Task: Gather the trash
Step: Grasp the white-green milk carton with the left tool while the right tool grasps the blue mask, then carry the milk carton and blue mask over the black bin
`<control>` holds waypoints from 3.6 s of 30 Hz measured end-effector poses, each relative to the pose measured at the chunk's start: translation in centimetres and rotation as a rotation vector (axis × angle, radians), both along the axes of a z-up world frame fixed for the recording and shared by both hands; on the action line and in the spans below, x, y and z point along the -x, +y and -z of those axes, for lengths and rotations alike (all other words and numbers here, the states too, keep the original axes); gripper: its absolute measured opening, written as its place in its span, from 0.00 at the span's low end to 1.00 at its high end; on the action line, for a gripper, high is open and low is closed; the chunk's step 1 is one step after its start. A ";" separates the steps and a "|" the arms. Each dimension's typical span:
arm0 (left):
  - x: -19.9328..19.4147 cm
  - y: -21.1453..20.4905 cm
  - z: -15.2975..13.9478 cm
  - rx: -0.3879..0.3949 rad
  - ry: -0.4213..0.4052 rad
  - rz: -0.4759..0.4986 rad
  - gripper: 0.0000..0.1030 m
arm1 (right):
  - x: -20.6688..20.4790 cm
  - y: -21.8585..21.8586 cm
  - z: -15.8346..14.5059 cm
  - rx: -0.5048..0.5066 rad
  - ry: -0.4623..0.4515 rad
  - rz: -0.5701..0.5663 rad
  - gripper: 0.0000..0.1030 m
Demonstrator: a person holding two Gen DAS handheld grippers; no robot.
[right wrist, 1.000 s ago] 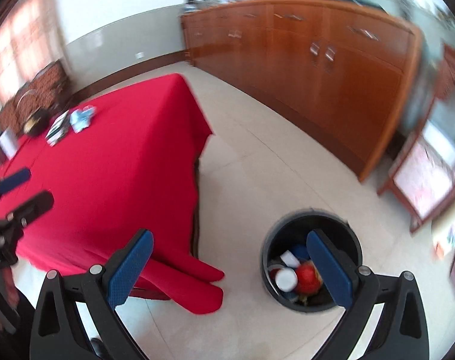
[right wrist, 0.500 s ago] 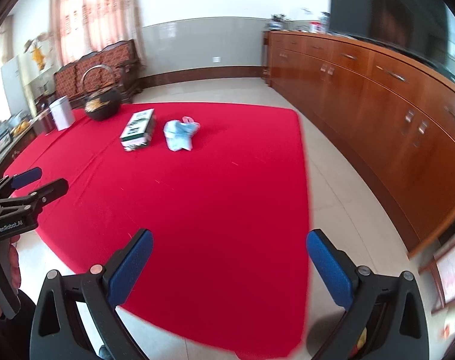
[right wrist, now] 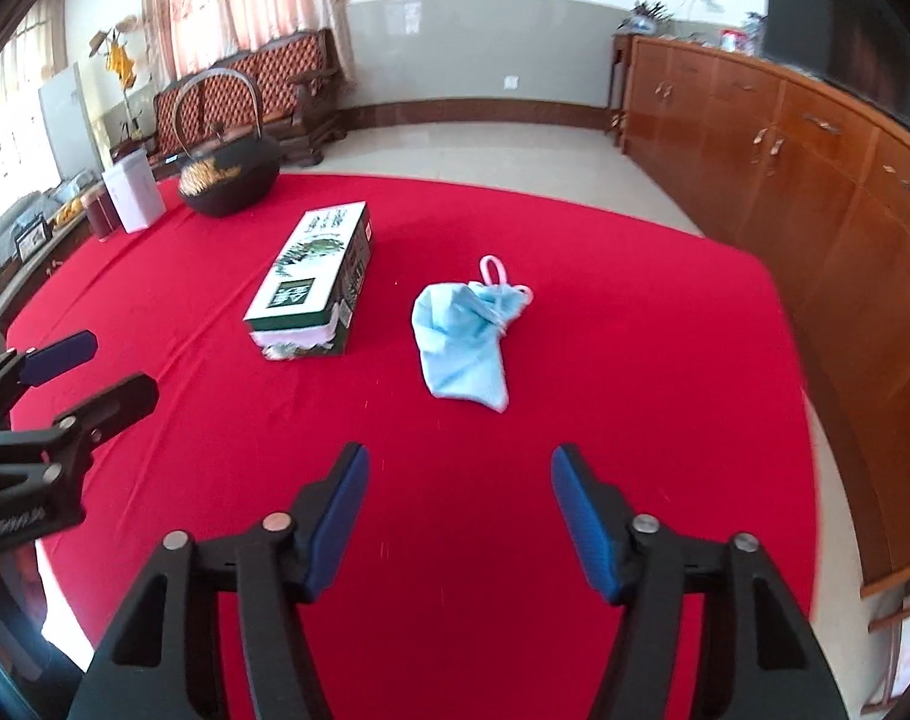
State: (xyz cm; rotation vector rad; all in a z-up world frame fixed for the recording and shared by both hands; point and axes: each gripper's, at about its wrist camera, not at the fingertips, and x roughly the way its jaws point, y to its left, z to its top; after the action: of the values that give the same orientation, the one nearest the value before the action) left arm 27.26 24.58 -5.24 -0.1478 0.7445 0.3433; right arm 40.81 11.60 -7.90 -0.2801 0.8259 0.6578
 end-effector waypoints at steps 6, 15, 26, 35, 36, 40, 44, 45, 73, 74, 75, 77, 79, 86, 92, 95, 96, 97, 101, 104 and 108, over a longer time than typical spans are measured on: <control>-3.1 0.3 1.0 0.016 0.021 0.002 0.85 | -4.2 3.5 2.5 0.036 0.036 -0.039 0.50; -9.1 -1.1 2.5 0.067 0.072 0.032 0.85 | -9.5 2.4 2.8 0.028 0.033 0.010 0.42; -7.6 2.2 3.4 0.103 0.112 -0.025 0.56 | -10.7 2.9 2.7 -0.018 0.042 0.006 0.44; -7.4 2.4 3.3 0.076 0.103 0.002 0.53 | -11.0 3.3 2.4 -0.012 0.026 0.030 0.19; -7.1 2.3 3.1 0.067 0.096 0.007 0.53 | -10.9 3.2 2.3 -0.021 0.027 0.032 0.15; -5.6 1.1 2.4 0.054 0.076 0.033 0.53 | -9.7 1.7 1.6 -0.043 0.011 0.049 0.13; -3.7 -0.8 1.5 0.042 0.062 0.081 0.53 | -7.3 -0.2 0.7 -0.039 -0.011 0.048 0.13; -3.8 -1.2 1.3 0.035 0.060 0.090 0.53 | -6.9 -0.9 0.4 -0.037 -0.018 0.048 0.13; 7.6 -15.0 -4.7 0.000 -0.035 0.317 0.53 | 13.3 -23.0 -7.0 -0.093 -0.132 0.276 0.13; 7.9 -15.4 -4.8 0.002 -0.036 0.328 0.53 | 13.8 -23.6 -7.2 -0.093 -0.134 0.284 0.13; 8.0 -16.0 -4.8 0.001 -0.036 0.339 0.53 | 14.5 -24.3 -7.3 -0.095 -0.138 0.294 0.13; 8.3 -17.2 -4.8 -0.003 -0.036 0.363 0.53 | 15.7 -25.7 -7.5 -0.098 -0.142 0.312 0.13; 8.4 -18.5 -4.9 -0.002 -0.037 0.389 0.53 | 16.7 -27.2 -7.6 -0.099 -0.145 0.335 0.13; 7.8 -23.7 -4.5 0.005 -0.031 0.495 0.53 | 19.0 -32.4 -7.6 -0.097 -0.148 0.429 0.13; 7.3 -28.7 -3.9 0.013 -0.021 0.588 0.53 | 20.8 -38.0 -7.1 -0.082 -0.142 0.523 0.13; 7.1 -31.2 -3.4 0.016 -0.012 0.638 0.53 | 21.5 -40.7 -6.6 -0.076 -0.134 0.567 0.13; 7.1 -31.9 -3.3 0.016 -0.008 0.651 0.53 | 21.7 -41.5 -6.4 -0.073 -0.130 0.581 0.13; 7.0 -32.7 -3.1 0.016 -0.003 0.668 0.53 | 21.9 -42.3 -6.2 -0.070 -0.128 0.593 0.13; 6.9 -35.3 -2.4 0.016 0.011 0.717 0.53 | 22.6 -45.6 -5.1 -0.069 -0.111 0.645 0.13; 6.6 -37.0 -2.0 0.017 0.024 0.748 0.53 | 23.0 -47.7 -4.4 -0.067 -0.100 0.675 0.13; 6.3 -39.5 -1.1 0.015 0.045 0.793 0.53 | 23.2 -50.1 -3.3 -0.055 -0.080 0.702 0.13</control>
State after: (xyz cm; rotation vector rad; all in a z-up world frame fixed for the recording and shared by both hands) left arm 20.95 -14.94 -4.14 0.1457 0.7916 -0.4147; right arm 17.66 -38.46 -4.57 0.0422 0.7632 0.0106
